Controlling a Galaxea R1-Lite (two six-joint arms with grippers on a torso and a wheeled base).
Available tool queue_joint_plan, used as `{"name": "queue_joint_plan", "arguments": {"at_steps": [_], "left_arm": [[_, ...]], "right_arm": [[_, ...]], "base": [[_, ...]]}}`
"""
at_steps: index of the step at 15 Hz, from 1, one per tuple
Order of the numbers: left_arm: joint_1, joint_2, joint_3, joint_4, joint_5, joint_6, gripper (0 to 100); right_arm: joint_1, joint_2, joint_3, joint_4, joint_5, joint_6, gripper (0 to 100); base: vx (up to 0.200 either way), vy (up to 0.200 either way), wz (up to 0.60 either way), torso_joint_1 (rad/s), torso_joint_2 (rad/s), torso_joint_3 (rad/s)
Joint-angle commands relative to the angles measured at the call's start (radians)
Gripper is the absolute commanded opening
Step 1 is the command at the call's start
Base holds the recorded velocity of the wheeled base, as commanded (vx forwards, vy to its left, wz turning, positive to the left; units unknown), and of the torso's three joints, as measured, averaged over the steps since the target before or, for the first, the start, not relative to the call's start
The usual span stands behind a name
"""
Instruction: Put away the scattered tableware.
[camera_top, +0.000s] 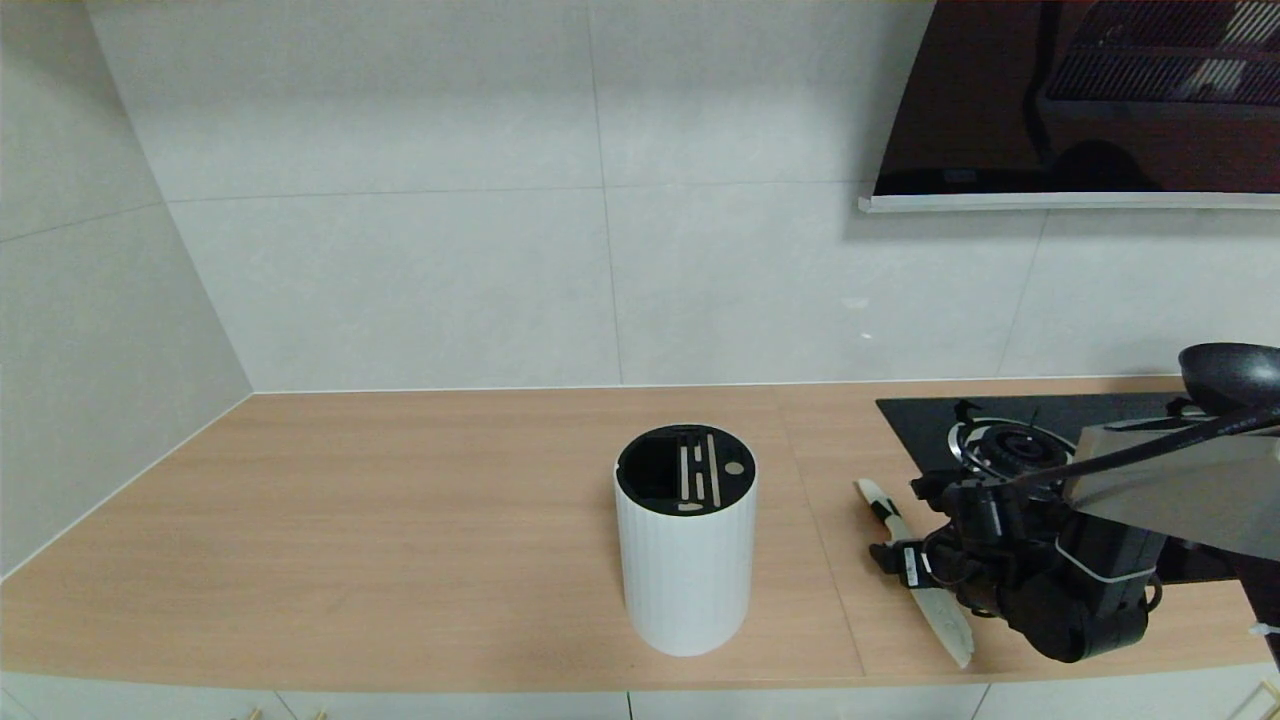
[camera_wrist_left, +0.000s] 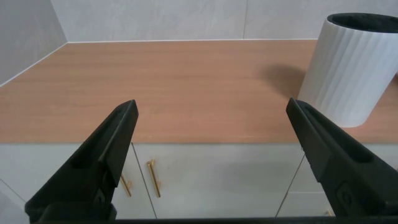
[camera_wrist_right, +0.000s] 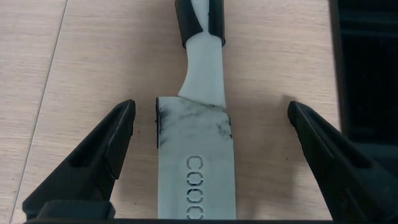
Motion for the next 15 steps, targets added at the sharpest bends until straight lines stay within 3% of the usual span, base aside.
{"name": "queue_joint_plan", "arguments": {"at_steps": [1, 6, 7, 15], "left_arm": [[0.0, 0.0, 0.0, 0.0, 0.001, 0.0, 100], [0.0, 0.0, 0.0, 0.0, 0.001, 0.0, 100], [0.0, 0.0, 0.0, 0.0, 0.001, 0.0, 100], [0.0, 0.0, 0.0, 0.0, 0.001, 0.0, 100]], "right_arm": [[0.003, -0.001, 0.001, 0.0, 0.0, 0.0, 100], [0.009, 0.001, 0.007, 0.0, 0.002, 0.001, 100], [0.009, 0.001, 0.008, 0.0, 0.002, 0.001, 0], [0.017, -0.001, 0.015, 0.0, 0.002, 0.001, 0]], "base": [[0.0, 0.0, 0.0, 0.0, 0.0, 0.0], [0.0, 0.0, 0.0, 0.0, 0.0, 0.0], [0.0, 0.0, 0.0, 0.0, 0.0, 0.0], [0.0, 0.0, 0.0, 0.0, 0.0, 0.0]]}}
